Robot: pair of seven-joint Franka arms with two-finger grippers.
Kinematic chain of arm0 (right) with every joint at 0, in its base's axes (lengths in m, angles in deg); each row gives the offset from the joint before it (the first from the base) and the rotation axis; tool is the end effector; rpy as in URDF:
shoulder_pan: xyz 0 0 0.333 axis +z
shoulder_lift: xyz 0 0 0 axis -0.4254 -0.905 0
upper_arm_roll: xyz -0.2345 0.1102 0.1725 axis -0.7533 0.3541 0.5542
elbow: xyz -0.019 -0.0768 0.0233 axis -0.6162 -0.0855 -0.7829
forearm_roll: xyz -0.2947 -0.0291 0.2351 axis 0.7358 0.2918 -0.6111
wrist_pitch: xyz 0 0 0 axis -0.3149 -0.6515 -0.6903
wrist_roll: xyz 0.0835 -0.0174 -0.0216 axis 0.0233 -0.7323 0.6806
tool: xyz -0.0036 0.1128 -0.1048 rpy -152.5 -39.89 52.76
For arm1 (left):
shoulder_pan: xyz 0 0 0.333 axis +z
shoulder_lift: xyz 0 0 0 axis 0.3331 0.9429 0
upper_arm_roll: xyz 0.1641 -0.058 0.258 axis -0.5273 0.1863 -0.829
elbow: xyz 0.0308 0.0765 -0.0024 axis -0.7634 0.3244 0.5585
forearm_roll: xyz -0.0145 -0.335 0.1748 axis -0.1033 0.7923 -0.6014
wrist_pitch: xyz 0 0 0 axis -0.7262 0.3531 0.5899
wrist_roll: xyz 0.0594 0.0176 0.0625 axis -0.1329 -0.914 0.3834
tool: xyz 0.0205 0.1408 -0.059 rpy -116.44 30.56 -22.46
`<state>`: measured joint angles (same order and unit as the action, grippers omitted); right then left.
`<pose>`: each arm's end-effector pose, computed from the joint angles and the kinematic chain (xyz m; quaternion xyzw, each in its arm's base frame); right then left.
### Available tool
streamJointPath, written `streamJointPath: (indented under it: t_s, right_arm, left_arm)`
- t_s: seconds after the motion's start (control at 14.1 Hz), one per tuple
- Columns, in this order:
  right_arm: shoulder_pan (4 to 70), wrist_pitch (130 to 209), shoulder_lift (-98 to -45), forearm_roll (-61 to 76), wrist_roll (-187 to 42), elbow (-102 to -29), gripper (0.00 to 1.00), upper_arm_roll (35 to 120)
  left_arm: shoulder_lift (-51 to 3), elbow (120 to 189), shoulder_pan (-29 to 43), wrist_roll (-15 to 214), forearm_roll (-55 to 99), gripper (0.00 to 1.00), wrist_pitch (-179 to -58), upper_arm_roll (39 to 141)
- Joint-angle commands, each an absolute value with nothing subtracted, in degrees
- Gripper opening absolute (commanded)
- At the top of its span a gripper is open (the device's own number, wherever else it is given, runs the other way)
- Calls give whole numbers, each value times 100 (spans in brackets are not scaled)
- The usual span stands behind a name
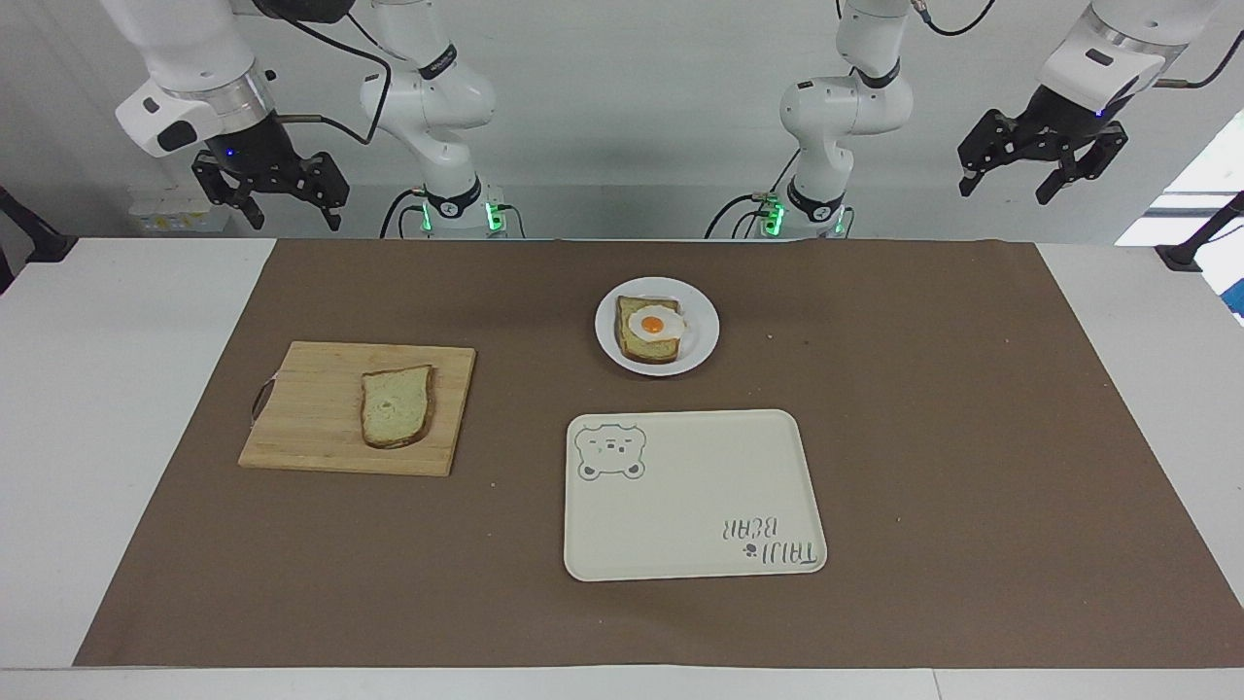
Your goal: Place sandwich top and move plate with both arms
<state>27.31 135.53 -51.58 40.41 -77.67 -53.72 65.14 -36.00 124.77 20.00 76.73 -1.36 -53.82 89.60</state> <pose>0.4976 -0.0342 0.5938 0.9993 -0.0005 -0.0317 0.0175 0.4908 -0.0234 0.6496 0.9960 -0.0824 -0.0311 0.0164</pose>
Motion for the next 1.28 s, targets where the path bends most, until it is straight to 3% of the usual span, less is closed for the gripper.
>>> streamJointPath:
  t_s: [0.0,0.64,1.2]
  right_arm:
    - [2711,13661,-5001,4017,-7770,-5567,100,6514]
    - [2720,13679,-4966,4017,-7612,-5637,100,6514]
    - [2667,14399,-5001,3639,-7278,-5804,100,6514]
  left_arm:
    - [-3743,12647,2113,7641,-87,100,-5351,9003]
    - [-3743,12647,2069,7658,-87,100,-5343,9012]
    - [-3743,12647,2034,7694,-78,100,-5351,9047]
